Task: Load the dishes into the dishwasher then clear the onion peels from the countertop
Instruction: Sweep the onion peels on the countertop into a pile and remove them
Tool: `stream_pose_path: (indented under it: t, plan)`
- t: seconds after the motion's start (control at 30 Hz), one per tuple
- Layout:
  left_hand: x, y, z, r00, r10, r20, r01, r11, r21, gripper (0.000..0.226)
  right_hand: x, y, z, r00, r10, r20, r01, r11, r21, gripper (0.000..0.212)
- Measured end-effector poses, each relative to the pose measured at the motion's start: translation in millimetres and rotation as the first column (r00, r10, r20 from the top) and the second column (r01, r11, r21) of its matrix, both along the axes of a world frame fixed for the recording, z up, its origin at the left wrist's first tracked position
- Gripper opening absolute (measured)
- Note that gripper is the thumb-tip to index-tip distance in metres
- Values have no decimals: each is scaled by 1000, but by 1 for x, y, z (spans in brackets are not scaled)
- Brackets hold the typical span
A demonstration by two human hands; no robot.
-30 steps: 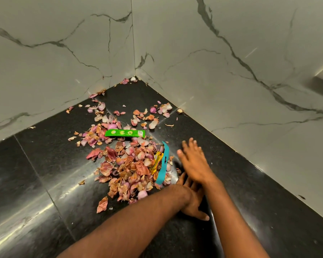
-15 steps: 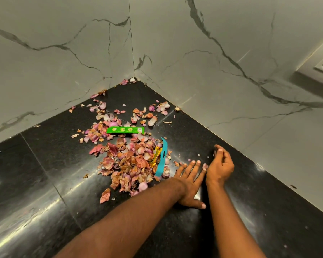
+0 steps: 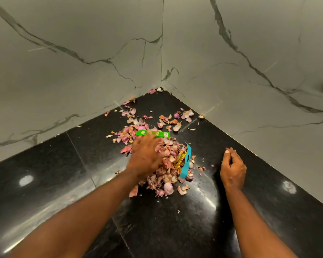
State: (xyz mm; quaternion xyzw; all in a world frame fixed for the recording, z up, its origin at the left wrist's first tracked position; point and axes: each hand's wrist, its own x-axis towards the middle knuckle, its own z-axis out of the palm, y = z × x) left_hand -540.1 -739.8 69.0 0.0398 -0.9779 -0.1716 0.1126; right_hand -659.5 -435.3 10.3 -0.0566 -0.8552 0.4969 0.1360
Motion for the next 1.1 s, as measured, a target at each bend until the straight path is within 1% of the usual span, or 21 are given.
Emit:
stream_pose_path:
  t: [0.07, 0.1, 0.13, 0.2, 0.27, 0.33, 0.47, 0.5, 0.57, 0.6, 0.63, 0.7, 0.77, 0.8, 0.87, 0.9, 0.93, 0.97, 1.03, 1.07, 1.1]
  plan:
    - [15, -47, -14, 973, 229, 32, -232, 968, 93, 63, 2, -2, 3, 999, 36, 12, -37, 997, 66, 38]
    - [26, -66, -23, 955, 286, 72, -294, 946, 139, 67, 2, -2, 4, 998, 51, 22, -53, 993, 108, 40]
    - [37, -78, -32, 947, 302, 113, -317, 935, 157, 71, 2, -3, 5, 997, 68, 36, -73, 984, 162, 43]
    - [52, -88, -48, 951, 259, 167, -278, 955, 107, 76, 2, -5, 5, 991, 104, 85, -126, 943, 309, 53]
    - [50, -90, -55, 962, 218, 167, -229, 972, 55, 73, 4, -15, 5, 976, 137, 169, -200, 871, 449, 66]
    - [44, -91, -55, 961, 224, 165, -231, 972, 27, 71, 11, -32, 7, 960, 148, 236, -253, 819, 515, 76]
    - [43, -94, -60, 959, 233, 158, -241, 970, 28, 72, 28, -91, 12, 936, 213, 281, -313, 871, 380, 82]
    - [43, -95, -61, 960, 234, 155, -242, 970, 38, 73, 34, -107, 15, 921, 252, 298, -343, 887, 308, 79]
    - [43, -96, -60, 960, 237, 147, -248, 967, 60, 73, 47, -132, 23, 883, 368, 292, -399, 916, 50, 72]
    - [43, -96, -60, 961, 238, 140, -249, 966, 67, 73, 52, -140, 26, 876, 413, 249, -413, 909, -55, 67]
    - [43, -96, -60, 962, 237, 136, -249, 966, 73, 73, 57, -143, 29, 881, 431, 196, -421, 902, -90, 61]
    - [43, -96, -59, 962, 237, 133, -248, 965, 78, 73, 61, -134, 33, 921, 378, 100, -381, 924, 17, 52]
    - [42, -95, -58, 963, 237, 131, -247, 967, 68, 73, 58, -107, 28, 980, 190, 59, -199, 960, 200, 51]
    - [41, -95, -58, 963, 237, 128, -246, 967, 62, 73, 54, -89, 24, 994, 58, 90, -82, 952, 296, 58]
    - [41, -95, -58, 962, 241, 131, -250, 967, 56, 72, 47, -58, 19, 933, -180, 312, 24, 896, 443, 81]
    - [42, -94, -58, 961, 241, 132, -250, 967, 54, 72, 50, -53, 20, 884, -208, 419, -25, 873, 488, 89]
    - [43, -94, -58, 961, 242, 132, -251, 967, 53, 72, 55, -53, 17, 871, -142, 470, -126, 861, 493, 90]
    - [43, -93, -58, 961, 243, 132, -251, 966, 52, 73, 62, -56, 17, 873, 15, 487, -263, 856, 445, 84]
    - [43, -93, -57, 960, 245, 135, -254, 966, 53, 74, 77, -66, 29, 847, 340, 408, -410, 907, 95, 58]
    - [43, -94, -57, 960, 245, 136, -254, 966, 53, 74, 85, -68, 35, 862, 388, 327, -395, 917, -47, 47]
    - [43, -94, -57, 959, 247, 138, -255, 966, 50, 74, 88, -68, 36, 914, 321, 247, -312, 947, -78, 42]
